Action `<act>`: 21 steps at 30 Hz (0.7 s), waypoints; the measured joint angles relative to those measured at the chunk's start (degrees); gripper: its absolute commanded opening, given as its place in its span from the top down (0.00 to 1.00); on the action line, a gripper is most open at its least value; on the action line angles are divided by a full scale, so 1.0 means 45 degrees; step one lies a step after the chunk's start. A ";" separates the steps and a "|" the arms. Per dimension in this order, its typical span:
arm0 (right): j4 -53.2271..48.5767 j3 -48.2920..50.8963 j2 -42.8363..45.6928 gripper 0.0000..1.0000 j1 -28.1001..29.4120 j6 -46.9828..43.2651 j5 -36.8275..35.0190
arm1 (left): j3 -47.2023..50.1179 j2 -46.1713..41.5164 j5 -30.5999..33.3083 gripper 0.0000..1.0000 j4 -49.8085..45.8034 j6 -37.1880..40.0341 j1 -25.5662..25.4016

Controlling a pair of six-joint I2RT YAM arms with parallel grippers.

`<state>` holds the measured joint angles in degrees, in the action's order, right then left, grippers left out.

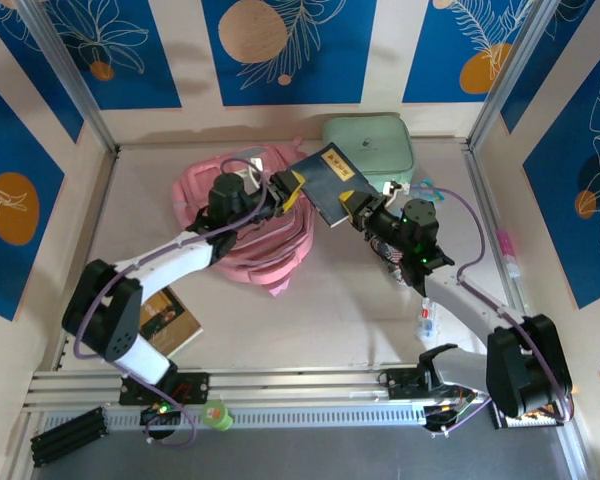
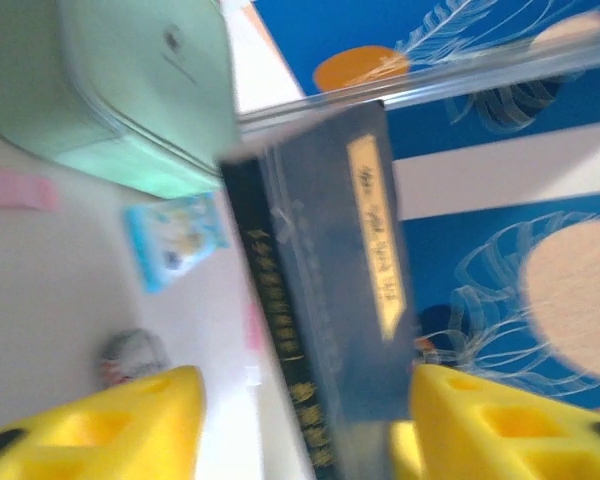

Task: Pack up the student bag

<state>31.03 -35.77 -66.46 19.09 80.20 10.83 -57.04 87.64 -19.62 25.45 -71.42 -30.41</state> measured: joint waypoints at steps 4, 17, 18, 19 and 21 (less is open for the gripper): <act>-0.1535 0.0034 0.1010 0.97 -0.0087 -0.1025 -0.0413 | -0.1005 -0.0699 0.0874 0.16 -0.4551 0.3881 0.0544; -0.4129 0.0044 0.1637 0.97 -0.1088 -0.3415 -0.0539 | -0.5508 0.1588 0.4095 0.00 -1.2930 1.4547 0.0350; -0.4133 0.0053 0.1647 0.97 -0.1141 -0.3468 -0.0520 | -0.5605 0.1792 0.4367 0.00 -1.3211 1.5028 0.0253; -0.4138 0.0083 0.1651 0.97 -0.1200 -0.3492 -0.0481 | -0.5707 0.2021 0.4648 0.00 -1.3512 1.5577 0.0131; -0.4119 0.0209 0.1656 0.97 -0.1331 -0.3497 -0.0389 | -0.5926 0.2448 0.5013 0.04 -1.4090 1.6495 -0.0087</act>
<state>12.49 -34.83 -59.00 13.10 64.47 9.08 -83.70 98.65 2.94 -37.95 2.81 -30.81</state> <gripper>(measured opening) 0.133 0.994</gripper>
